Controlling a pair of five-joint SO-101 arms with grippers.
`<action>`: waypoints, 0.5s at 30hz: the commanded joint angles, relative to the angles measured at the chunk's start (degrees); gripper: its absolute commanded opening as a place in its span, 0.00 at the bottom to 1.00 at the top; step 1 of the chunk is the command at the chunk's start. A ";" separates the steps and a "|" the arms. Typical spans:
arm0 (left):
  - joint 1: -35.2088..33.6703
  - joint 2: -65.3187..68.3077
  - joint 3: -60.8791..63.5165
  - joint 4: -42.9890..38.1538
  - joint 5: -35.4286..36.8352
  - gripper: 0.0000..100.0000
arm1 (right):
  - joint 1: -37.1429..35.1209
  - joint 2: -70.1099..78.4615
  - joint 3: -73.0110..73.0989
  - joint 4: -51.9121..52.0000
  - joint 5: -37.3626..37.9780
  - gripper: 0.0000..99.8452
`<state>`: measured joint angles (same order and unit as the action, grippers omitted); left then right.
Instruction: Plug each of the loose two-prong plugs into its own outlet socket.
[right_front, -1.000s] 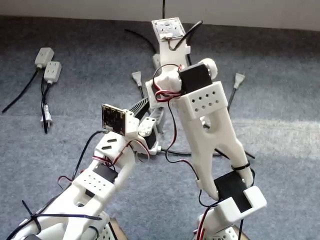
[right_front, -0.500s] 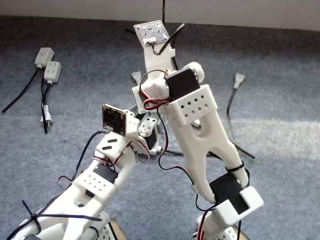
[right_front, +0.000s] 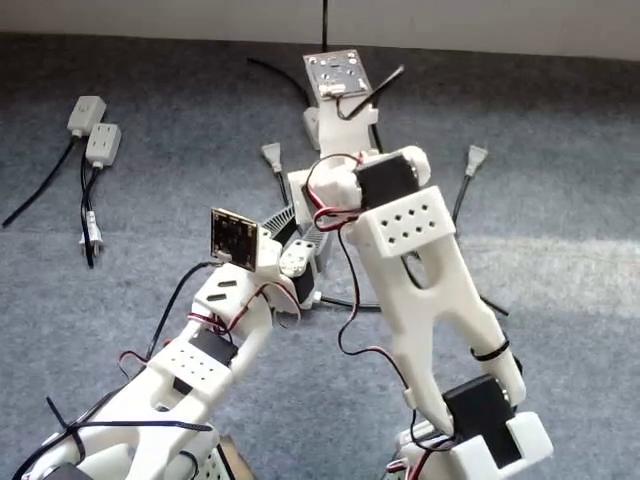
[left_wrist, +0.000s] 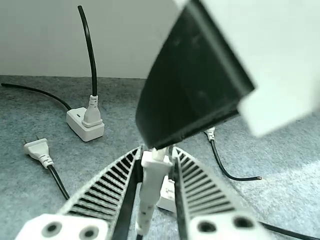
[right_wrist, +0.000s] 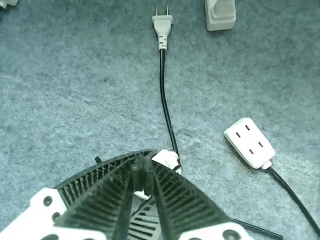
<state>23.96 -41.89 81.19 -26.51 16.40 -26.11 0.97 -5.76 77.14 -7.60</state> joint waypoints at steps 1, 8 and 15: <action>0.04 -0.84 -1.01 -1.41 0.35 0.01 | 4.88 0.04 2.95 -3.03 2.29 0.01; -2.07 -0.84 -1.36 -1.41 0.70 0.01 | 8.31 0.31 3.65 -5.49 2.81 0.01; -2.07 -7.08 1.10 -1.05 0.70 0.01 | 9.54 1.98 6.46 -7.60 2.81 0.01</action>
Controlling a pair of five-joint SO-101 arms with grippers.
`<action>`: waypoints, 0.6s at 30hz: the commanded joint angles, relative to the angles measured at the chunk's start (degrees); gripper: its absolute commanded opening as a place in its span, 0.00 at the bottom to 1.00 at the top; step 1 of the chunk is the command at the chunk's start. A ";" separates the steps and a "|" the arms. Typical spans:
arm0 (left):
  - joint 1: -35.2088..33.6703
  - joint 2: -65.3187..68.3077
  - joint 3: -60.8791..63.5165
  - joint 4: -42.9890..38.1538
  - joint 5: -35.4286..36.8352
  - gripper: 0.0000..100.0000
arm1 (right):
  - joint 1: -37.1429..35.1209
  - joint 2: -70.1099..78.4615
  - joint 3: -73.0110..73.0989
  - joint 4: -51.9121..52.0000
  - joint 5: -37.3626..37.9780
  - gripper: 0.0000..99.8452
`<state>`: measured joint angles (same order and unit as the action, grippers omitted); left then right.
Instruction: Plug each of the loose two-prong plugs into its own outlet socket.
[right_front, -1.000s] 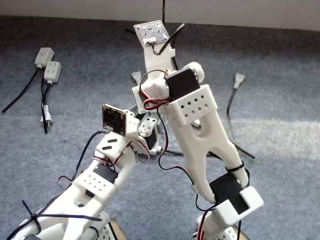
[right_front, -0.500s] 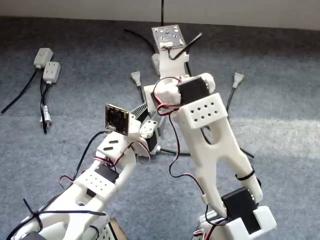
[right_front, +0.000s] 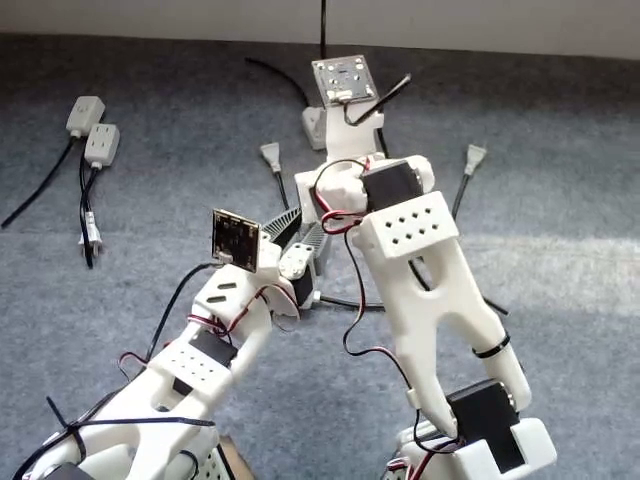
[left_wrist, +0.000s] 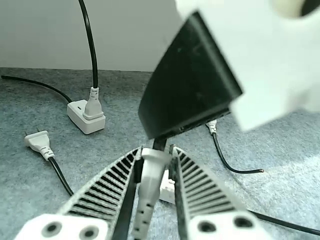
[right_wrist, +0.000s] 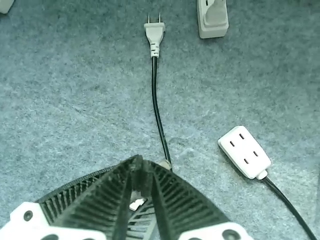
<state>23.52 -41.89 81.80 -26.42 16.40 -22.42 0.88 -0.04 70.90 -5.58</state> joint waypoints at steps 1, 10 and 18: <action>-1.54 -8.57 1.36 -1.14 0.70 0.01 | 5.85 2.33 0.66 -1.36 0.79 0.01; -1.45 -13.14 3.47 -0.79 0.44 0.01 | 5.49 0.31 -1.63 0.04 0.44 0.01; -1.45 -10.33 -1.27 8.18 0.26 0.01 | 6.02 -7.16 -2.68 1.54 0.53 0.01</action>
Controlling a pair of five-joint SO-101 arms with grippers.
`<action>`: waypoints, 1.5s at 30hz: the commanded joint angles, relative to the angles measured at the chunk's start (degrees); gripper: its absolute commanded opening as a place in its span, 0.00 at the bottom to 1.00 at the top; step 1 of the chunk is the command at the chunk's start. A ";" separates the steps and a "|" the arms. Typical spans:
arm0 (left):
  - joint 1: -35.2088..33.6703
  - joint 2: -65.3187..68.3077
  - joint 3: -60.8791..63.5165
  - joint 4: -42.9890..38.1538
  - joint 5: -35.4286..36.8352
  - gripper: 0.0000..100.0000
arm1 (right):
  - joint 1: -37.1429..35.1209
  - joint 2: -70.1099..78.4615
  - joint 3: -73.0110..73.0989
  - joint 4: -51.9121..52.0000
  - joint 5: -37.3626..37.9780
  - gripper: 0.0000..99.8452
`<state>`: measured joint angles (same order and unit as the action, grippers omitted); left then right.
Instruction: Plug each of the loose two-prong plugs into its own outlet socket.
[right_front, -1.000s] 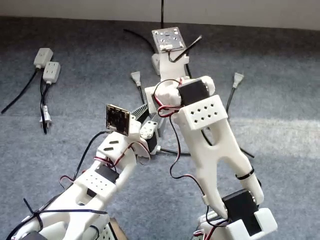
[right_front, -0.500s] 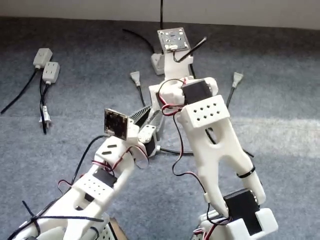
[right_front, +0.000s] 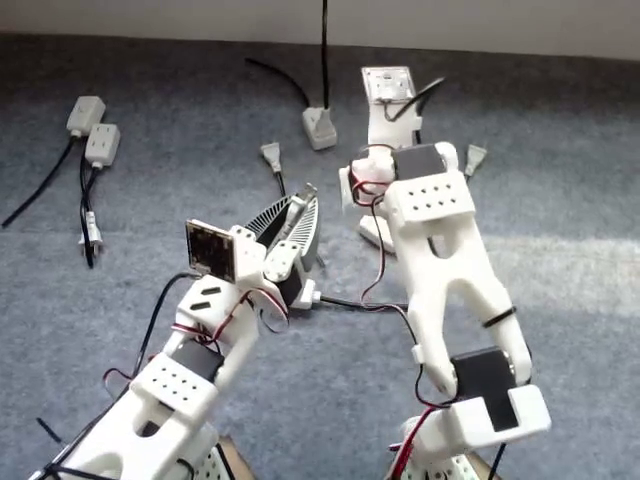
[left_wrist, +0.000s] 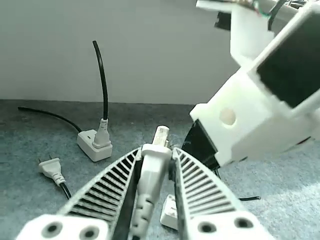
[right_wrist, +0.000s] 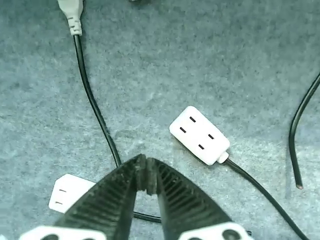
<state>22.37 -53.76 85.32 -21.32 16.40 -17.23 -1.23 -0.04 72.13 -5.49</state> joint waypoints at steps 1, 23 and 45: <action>-0.31 3.21 -5.49 2.99 0.26 0.01 | 0.84 -6.20 -2.86 0.31 0.35 0.01; 3.21 6.29 -6.64 2.99 0.26 0.01 | -9.63 -14.73 6.64 -8.92 0.26 0.01; 2.86 4.09 -6.11 3.08 0.26 0.01 | -9.54 -4.88 11.74 -9.89 0.26 0.01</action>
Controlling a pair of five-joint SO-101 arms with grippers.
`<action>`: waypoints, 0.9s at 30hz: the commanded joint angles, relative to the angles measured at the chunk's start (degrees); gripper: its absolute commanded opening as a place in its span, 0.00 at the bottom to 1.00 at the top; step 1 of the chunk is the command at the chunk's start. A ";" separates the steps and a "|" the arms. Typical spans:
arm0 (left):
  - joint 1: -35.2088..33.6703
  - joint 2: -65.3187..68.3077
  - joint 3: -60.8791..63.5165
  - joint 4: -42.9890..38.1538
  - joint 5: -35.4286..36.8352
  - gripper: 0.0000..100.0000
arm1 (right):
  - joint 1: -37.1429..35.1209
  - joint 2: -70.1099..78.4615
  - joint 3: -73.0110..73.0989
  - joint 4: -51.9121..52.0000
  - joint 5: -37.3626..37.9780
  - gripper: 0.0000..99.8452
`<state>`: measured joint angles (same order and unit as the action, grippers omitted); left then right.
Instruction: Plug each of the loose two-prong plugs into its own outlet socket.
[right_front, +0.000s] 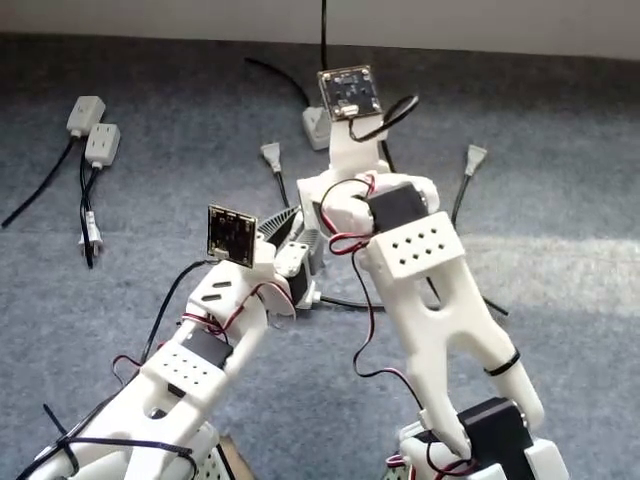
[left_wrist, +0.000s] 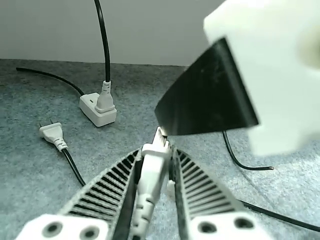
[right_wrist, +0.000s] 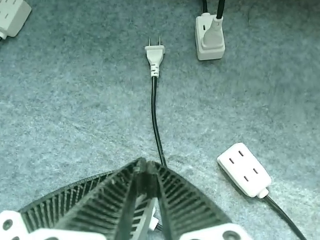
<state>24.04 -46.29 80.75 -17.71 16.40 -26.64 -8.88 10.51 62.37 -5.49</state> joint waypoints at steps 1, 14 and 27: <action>1.19 -3.38 -1.54 -0.53 0.26 0.01 | -0.04 3.30 1.19 -0.22 0.18 0.01; -0.84 -3.38 -1.89 -0.62 0.62 0.01 | 0.13 5.67 1.63 -1.71 0.18 0.01; -0.92 -3.30 -1.89 -0.53 0.44 0.01 | 2.51 7.34 1.98 -2.51 0.26 0.01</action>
<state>23.25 -46.11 80.92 -17.63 16.40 -26.11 -2.46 11.38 59.65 -5.58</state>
